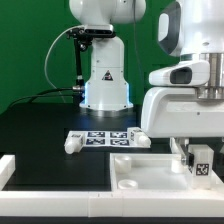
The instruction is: Assemble one leg
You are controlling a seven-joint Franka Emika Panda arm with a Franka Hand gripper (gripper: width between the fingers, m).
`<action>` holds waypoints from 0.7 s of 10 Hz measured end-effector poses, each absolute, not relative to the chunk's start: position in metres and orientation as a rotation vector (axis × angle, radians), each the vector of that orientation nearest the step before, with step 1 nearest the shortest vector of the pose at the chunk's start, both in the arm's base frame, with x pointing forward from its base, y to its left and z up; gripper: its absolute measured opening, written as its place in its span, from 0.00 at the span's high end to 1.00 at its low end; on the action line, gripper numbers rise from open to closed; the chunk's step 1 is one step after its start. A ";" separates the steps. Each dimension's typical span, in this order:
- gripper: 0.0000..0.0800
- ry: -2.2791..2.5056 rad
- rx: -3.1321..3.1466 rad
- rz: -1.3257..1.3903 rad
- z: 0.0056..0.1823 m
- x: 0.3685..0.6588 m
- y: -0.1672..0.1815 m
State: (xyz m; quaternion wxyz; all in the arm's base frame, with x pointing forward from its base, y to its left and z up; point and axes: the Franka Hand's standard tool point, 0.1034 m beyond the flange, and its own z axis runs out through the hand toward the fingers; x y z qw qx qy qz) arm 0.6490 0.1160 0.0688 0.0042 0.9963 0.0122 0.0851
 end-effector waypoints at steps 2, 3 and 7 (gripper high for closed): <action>0.64 -0.189 3.126 0.268 0.069 0.649 0.114; 0.64 -0.364 3.115 0.269 0.068 0.649 0.112; 0.64 -0.834 3.005 0.276 0.068 0.647 0.096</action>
Offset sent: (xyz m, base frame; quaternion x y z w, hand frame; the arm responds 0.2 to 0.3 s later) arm -0.0058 0.0015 -0.0057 -0.0596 0.0104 0.2950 0.9536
